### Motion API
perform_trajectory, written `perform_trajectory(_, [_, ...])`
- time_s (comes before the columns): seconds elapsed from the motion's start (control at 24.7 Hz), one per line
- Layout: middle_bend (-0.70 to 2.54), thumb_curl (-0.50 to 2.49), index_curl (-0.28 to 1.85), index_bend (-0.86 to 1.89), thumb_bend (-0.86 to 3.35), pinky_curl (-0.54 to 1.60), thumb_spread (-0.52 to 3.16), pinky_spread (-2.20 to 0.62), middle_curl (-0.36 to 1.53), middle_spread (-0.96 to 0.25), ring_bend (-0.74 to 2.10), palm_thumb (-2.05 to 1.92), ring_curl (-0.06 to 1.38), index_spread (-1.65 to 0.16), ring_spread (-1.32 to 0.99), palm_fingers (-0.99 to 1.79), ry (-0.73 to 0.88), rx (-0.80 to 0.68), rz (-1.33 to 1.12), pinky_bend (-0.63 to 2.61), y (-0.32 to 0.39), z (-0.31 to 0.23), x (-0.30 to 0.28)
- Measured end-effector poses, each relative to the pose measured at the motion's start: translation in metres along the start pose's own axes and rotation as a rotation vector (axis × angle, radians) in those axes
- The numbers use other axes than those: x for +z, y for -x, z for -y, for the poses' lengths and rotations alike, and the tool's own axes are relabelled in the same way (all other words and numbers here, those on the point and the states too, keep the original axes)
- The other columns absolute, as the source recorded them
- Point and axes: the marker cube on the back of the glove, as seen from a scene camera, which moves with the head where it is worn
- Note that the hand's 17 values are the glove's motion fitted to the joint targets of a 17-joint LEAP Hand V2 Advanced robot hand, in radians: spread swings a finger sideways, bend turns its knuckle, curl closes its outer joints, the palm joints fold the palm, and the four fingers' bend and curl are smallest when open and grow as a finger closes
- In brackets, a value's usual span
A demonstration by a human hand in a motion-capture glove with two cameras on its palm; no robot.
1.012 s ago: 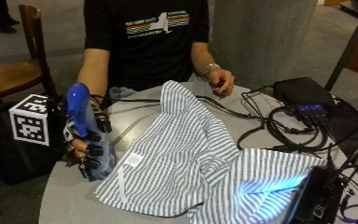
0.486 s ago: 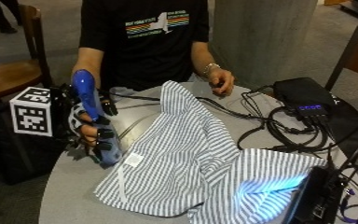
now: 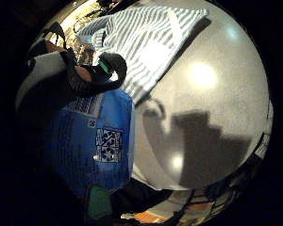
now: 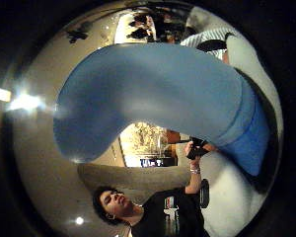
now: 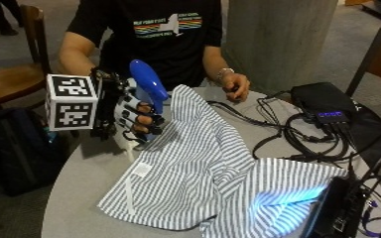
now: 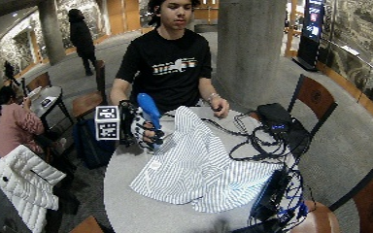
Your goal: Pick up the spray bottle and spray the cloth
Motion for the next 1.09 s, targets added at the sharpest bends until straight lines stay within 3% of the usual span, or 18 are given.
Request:
perform_trajectory(0.32, [0.31, 0.63, 0.47, 0.17, -0.03, 0.27, 0.66, 0.30, 0.44, -0.03, 0.32, 0.98, 0.35, -0.19, 0.01, 1.12, 0.158, 0.107, -0.064, 0.40, -0.001, 0.005, 0.025])
perform_trajectory(1.09, [0.29, 0.64, 0.48, 0.16, -0.03, 0.30, 0.68, 0.27, 0.46, -0.01, 0.33, 0.98, 0.37, -0.17, 0.03, 1.14, 0.169, 0.259, -0.178, 0.41, 0.001, 0.011, 0.020])
